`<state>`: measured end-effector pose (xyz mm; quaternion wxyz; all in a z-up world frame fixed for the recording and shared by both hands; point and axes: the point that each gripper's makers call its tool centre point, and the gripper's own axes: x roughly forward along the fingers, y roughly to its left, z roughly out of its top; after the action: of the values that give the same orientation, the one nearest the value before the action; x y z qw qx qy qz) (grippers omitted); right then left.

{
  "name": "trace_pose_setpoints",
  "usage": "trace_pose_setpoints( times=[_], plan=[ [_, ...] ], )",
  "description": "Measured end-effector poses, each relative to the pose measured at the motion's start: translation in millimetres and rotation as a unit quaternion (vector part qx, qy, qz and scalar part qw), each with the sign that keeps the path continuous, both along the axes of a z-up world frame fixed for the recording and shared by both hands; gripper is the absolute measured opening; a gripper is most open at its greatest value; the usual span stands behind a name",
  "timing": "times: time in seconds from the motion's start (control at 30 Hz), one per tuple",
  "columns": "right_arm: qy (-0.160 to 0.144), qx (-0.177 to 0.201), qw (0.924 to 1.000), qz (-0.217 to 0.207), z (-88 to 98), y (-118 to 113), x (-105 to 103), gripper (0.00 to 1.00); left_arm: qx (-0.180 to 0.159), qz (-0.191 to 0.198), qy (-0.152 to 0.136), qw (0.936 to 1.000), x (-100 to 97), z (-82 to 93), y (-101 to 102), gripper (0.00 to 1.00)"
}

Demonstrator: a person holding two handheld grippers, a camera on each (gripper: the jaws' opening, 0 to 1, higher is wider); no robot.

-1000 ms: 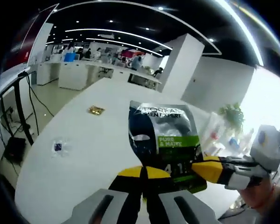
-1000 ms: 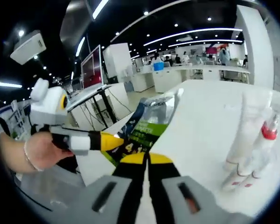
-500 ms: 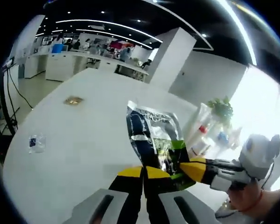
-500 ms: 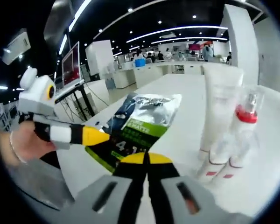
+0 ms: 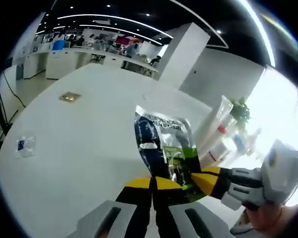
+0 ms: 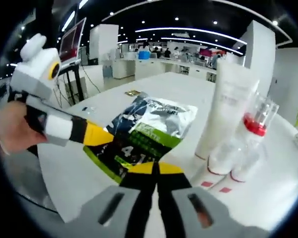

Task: Arrange the skincare products in the storage area until every visible bottle or jar stands upright without overlapping.

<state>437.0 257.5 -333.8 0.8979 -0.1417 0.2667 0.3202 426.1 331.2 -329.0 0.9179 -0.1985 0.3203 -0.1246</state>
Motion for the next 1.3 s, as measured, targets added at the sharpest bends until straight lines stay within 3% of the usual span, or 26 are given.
trace_pose_setpoints(
  times=[0.23,0.33,0.67,0.73,0.8,0.9,0.93,1.03,1.07,1.1,1.13,1.3],
  plan=[
    [-0.025,-0.053,0.9983,-0.001,-11.8,-4,7,0.03,-0.014,0.005,0.015,0.9998,7.8,-18.5,-4,0.00],
    [-0.025,-0.056,0.9981,0.005,-14.7,-3,7,0.03,-0.009,0.005,0.021,0.9997,6.7,-26.4,-2,0.00],
    [-0.048,-0.049,0.9976,-0.004,-6.5,-8,15,0.03,-0.036,0.009,0.008,0.9993,13.4,-21.0,-6,0.00],
    [-0.046,-0.050,0.9977,-0.005,-7.0,-9,16,0.04,-0.034,0.007,0.004,0.9994,14.1,-20.7,-7,0.00],
    [-0.001,-0.047,0.9983,-0.034,-16.6,-16,12,0.06,-0.032,0.003,0.017,0.9994,15.4,-28.3,-8,0.00],
    [-0.039,-0.075,0.9954,-0.044,-8.1,-28,20,0.06,-0.020,0.014,0.032,0.9992,13.8,-40.4,-4,0.00],
    [-0.038,-0.072,0.9957,-0.043,-7.3,-27,19,0.06,-0.023,0.009,0.035,0.9991,12.8,-43.1,-7,0.00],
    [-0.010,-0.045,0.9983,-0.036,-11.5,-20,14,0.05,-0.017,0.012,0.037,0.9991,9.3,-47.5,-7,0.00],
    [0.011,-0.035,0.9987,-0.035,-16.4,-17,9,0.05,-0.017,0.015,0.037,0.9991,8.6,-48.9,-8,0.00],
    [0.059,-0.026,0.9976,-0.023,-28.3,-10,-4,0.04,-0.035,0.043,0.043,0.9975,9.1,-50.9,-6,0.00],
    [0.073,-0.030,0.9968,-0.017,-32.2,-8,-8,0.04,-0.045,0.050,0.046,0.9967,8.6,-51.0,-6,0.00],
    [0.088,-0.056,0.9946,0.003,-46.1,-4,-15,0.04,-0.041,0.073,0.035,0.9959,10.0,-48.6,-2,0.00]
  ],
)
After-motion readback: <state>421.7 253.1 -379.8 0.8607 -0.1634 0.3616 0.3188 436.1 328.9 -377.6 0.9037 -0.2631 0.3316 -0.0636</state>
